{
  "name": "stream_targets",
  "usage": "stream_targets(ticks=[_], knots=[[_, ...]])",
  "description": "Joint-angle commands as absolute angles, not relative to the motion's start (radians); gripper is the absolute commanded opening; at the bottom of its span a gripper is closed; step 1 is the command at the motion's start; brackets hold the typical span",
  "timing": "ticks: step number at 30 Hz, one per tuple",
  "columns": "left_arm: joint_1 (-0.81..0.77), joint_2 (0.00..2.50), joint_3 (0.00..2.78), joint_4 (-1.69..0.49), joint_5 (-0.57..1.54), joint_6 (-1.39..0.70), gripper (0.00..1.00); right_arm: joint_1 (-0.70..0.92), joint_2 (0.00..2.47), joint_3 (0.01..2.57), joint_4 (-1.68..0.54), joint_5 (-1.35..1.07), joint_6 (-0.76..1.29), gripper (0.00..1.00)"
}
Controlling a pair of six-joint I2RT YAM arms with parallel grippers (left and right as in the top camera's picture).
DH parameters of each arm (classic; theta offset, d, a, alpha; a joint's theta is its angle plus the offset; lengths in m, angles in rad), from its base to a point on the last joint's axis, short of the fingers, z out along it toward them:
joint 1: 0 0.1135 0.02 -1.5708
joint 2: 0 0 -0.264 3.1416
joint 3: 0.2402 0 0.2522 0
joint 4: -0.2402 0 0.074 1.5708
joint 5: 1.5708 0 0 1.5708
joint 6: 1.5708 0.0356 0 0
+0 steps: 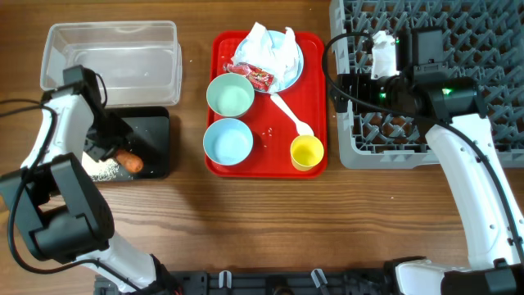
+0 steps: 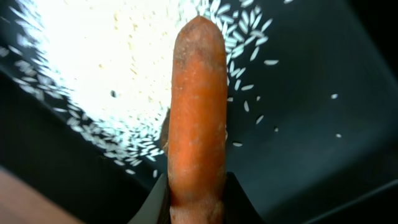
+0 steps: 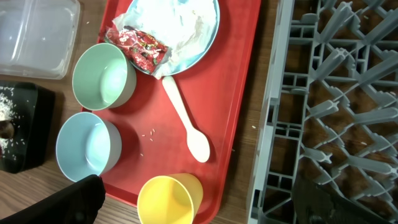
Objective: Sort waste into correct bins and load items into the dishwasher rack
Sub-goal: 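Carry the carrot left and drop it onto the black tray, then move the left gripper to the tissue on the blue plate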
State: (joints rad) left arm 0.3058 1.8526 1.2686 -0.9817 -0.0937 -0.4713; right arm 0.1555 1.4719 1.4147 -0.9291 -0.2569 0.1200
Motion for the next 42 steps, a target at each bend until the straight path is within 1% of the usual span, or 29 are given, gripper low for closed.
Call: stream_targets(ticks=[1,6,8,11,13,14,19,22,24,27,30,33,34,36,40,42], knots=[[0.299,1.835,1.235,-0.952,-0.068,-0.514,0.18,0.153,1.483,1.431,-0.928,-0.246,0.132,1.0],[0.299,1.835,1.235,-0.941,-0.067,-0.514,0.33,0.153,1.483,1.431,-0.928,-0.246,0.133,1.0],[0.299,1.834,1.235,-0.934,-0.054,-0.509,0.36,0.153,1.483,1.431,-0.928,-0.246,0.133,1.0],[0.299,1.834,1.25,-0.931,-0.009,-0.502,0.52,0.153,1.483,1.431,-0.928,-0.246,0.132,1.0],[0.297,1.831,1.272,-0.939,0.013,-0.495,0.6,0.153,1.483,1.431,-0.928,-0.246,0.132,1.0],[0.293,1.824,1.301,-0.945,0.044,-0.465,0.62,0.153,1.483,1.431,-0.928,-0.246,0.132,1.0],[0.249,1.778,1.431,-0.994,0.097,-0.397,0.63,0.153,1.483,1.431,-0.928,-0.246,0.132,1.0],[0.181,1.725,1.523,-1.002,0.15,-0.34,0.64,0.153,1.483,1.431,-0.928,-0.245,0.131,1.0],[0.123,1.692,1.568,-0.983,0.149,-0.34,0.65,0.153,1.483,1.431,-0.928,-0.241,0.131,1.0],[0.002,1.649,1.586,-0.858,0.149,-0.328,0.7,0.153,1.483,1.431,-0.928,-0.238,0.131,1.0],[-0.138,1.667,1.585,-0.71,0.122,-0.239,0.77,0.153,1.483,1.431,-0.928,-0.238,0.131,1.0],[-0.255,1.732,1.585,-0.606,-0.002,-0.211,0.84,0.153,1.483,1.431,-0.93,-0.238,0.131,1.0],[-0.287,1.762,1.585,-0.576,-0.053,-0.211,0.88,0.153,1.483,1.431,-0.933,-0.238,0.131,1.0],[-0.323,1.822,1.585,-0.528,-0.097,-0.211,0.91,0.153,1.483,1.43,-0.941,-0.238,0.131,0.99],[-0.355,1.937,1.585,-0.467,-0.086,-0.213,0.92,0.153,1.483,1.412,-0.954,-0.238,0.131,1.0],[-0.361,1.951,1.585,-0.455,-0.079,-0.212,0.92,0.153,1.485,1.411,-0.958,-0.238,0.131,1.0]])
